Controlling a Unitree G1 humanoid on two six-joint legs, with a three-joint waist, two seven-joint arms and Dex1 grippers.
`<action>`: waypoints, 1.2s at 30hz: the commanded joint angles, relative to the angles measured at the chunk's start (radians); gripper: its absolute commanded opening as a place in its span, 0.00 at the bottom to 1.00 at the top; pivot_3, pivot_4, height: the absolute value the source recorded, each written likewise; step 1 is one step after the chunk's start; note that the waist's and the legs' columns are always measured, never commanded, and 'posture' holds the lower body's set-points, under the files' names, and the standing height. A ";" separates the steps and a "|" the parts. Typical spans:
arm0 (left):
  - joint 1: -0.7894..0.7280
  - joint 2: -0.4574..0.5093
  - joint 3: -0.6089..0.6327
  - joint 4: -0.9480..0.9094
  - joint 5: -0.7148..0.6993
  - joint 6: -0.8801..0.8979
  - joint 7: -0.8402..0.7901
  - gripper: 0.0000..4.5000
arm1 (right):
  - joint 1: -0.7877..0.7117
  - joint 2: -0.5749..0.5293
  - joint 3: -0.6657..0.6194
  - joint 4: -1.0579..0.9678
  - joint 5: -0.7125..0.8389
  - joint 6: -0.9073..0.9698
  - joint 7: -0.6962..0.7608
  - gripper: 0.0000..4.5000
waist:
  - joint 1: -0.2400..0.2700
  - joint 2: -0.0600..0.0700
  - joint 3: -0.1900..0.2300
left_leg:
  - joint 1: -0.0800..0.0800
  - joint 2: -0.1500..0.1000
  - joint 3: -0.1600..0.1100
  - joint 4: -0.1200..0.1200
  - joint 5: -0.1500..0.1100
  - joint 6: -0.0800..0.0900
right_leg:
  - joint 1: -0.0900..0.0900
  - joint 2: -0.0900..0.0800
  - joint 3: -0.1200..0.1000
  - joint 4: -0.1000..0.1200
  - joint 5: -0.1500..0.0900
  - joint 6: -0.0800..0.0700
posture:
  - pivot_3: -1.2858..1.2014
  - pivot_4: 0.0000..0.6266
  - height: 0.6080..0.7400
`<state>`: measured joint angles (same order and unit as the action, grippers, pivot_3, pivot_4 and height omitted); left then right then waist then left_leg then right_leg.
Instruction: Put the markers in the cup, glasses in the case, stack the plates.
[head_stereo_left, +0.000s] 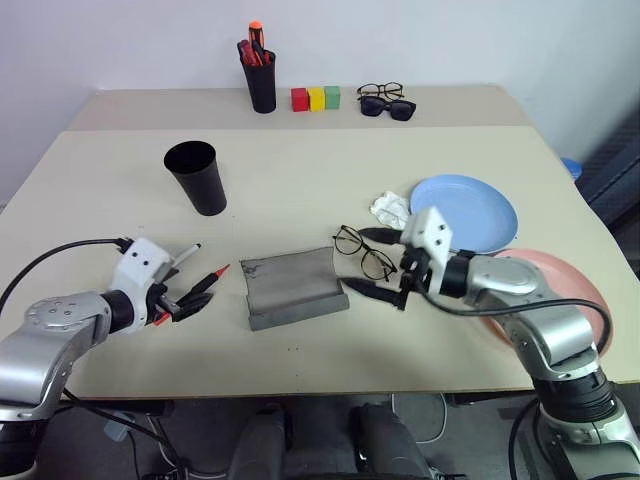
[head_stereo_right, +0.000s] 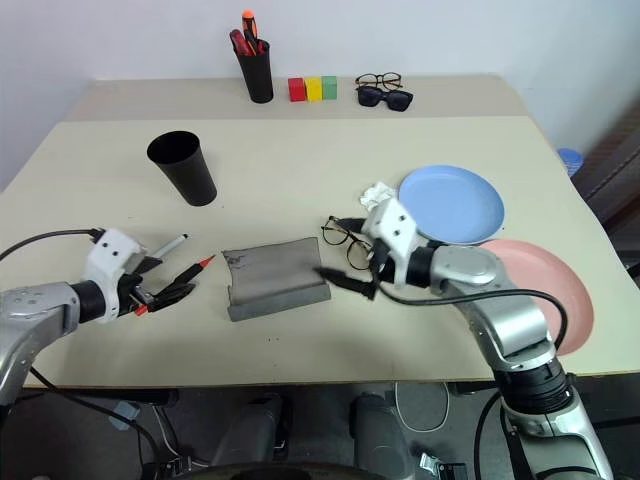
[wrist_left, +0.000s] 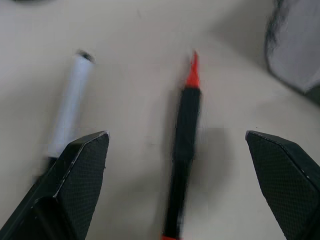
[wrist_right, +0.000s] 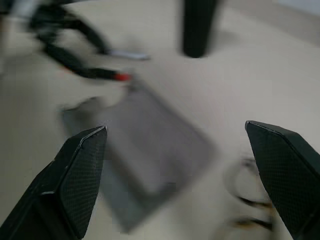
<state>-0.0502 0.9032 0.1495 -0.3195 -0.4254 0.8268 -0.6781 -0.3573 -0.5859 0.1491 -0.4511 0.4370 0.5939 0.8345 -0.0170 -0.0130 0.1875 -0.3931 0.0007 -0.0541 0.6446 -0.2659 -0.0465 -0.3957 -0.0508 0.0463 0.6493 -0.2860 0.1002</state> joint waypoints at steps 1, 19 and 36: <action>-0.055 0.021 -0.060 0.031 0.023 0.042 -0.021 1.00 | -0.034 0.040 0.043 -0.069 0.007 0.008 -0.021 1.00 | 0.000 0.000 0.000 | 0.000 0.000 0.000 0.000 0.000 0.000 | 0.000 0.000 0.000 0.000 0.000 0.000 | 0.52 0.24 1.00; -0.085 -0.111 0.083 0.067 0.011 -0.136 0.000 0.00 | -0.106 0.122 0.106 0.026 -0.032 -0.051 -0.022 1.00 | 0.001 -0.001 0.000 | 0.000 0.000 -0.001 0.001 0.000 0.000 | 0.000 0.000 0.000 0.001 0.000 0.000 | 0.52 0.24 1.00; -0.748 -0.514 0.154 0.546 0.228 -0.792 0.534 0.00 | -0.366 0.449 0.074 0.365 -0.182 -0.247 -0.272 1.00 | 0.000 -0.004 -0.001 | -0.008 -0.004 -0.002 0.003 0.003 -0.004 | -0.010 0.000 -0.002 0.005 0.002 0.002 | 0.52 0.24 1.00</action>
<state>-0.7624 0.3814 0.3248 0.1693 -0.2694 0.1465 -0.1783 -0.7039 -0.1620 0.2234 -0.0721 0.2562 0.3761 0.5749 -0.0172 -0.0175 0.1864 -0.4062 -0.0036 -0.0568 0.6493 -0.2620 -0.0526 -0.4107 -0.0500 0.0437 0.6564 -0.2840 0.1023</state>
